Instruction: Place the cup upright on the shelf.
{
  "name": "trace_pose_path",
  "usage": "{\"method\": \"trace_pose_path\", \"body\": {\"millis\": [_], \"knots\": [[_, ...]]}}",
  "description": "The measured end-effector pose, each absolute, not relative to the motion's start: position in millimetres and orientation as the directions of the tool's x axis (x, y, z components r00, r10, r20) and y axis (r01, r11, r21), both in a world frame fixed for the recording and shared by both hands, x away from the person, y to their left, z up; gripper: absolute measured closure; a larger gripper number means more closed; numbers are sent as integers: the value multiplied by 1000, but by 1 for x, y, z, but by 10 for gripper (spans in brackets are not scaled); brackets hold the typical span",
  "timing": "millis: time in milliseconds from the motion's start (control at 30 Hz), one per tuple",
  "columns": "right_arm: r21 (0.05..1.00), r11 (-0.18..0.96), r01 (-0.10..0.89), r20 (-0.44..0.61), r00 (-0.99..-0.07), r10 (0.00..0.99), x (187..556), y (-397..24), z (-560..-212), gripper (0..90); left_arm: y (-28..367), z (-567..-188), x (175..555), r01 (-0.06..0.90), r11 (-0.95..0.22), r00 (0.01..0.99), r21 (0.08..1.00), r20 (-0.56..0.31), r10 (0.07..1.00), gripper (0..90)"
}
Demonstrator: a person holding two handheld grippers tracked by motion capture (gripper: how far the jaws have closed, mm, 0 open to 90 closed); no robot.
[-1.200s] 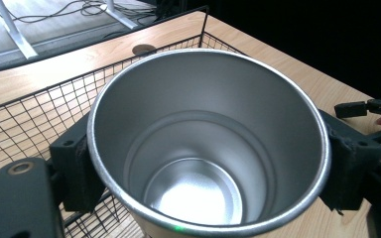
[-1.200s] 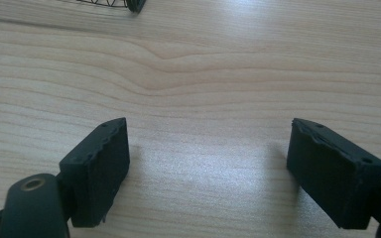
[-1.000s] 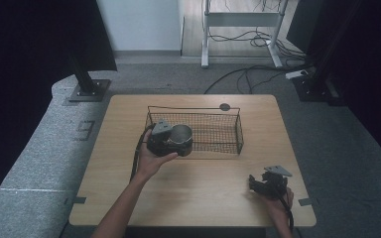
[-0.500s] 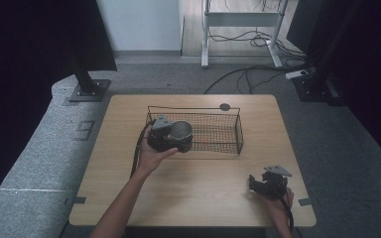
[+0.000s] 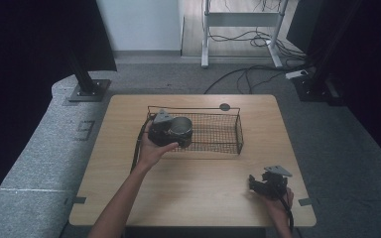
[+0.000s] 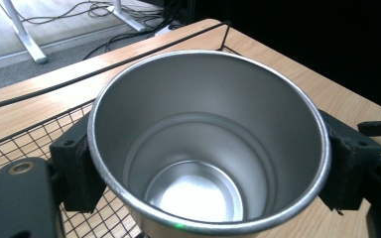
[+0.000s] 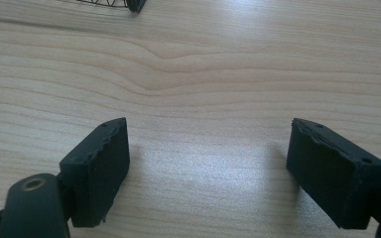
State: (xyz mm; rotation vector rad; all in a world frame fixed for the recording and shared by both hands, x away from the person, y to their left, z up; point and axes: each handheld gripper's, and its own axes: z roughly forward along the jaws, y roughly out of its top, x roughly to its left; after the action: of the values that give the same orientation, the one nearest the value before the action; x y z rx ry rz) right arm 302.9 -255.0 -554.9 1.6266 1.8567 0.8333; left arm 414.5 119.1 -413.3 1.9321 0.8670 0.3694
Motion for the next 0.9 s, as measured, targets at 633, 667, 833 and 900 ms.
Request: {"method": "trace_pose_path", "body": {"millis": [633, 667, 833, 900], "knots": [[744, 84, 663, 9, -135, 991, 303, -255, -555, 170, 117, -410, 433, 436, -279, 690, 855, -119, 714, 163], [744, 84, 663, 9, -135, 991, 303, -255, -555, 170, 116, -410, 434, 434, -282, 691, 855, -116, 714, 164], [744, 84, 663, 9, -135, 991, 303, -255, -555, 170, 115, -409, 436, 435, -280, 689, 856, -116, 715, 164], [745, 83, 662, 10, -135, 991, 303, -255, -555, 170, 116, -410, 436, 434, -283, 691, 855, -115, 714, 164]]}}
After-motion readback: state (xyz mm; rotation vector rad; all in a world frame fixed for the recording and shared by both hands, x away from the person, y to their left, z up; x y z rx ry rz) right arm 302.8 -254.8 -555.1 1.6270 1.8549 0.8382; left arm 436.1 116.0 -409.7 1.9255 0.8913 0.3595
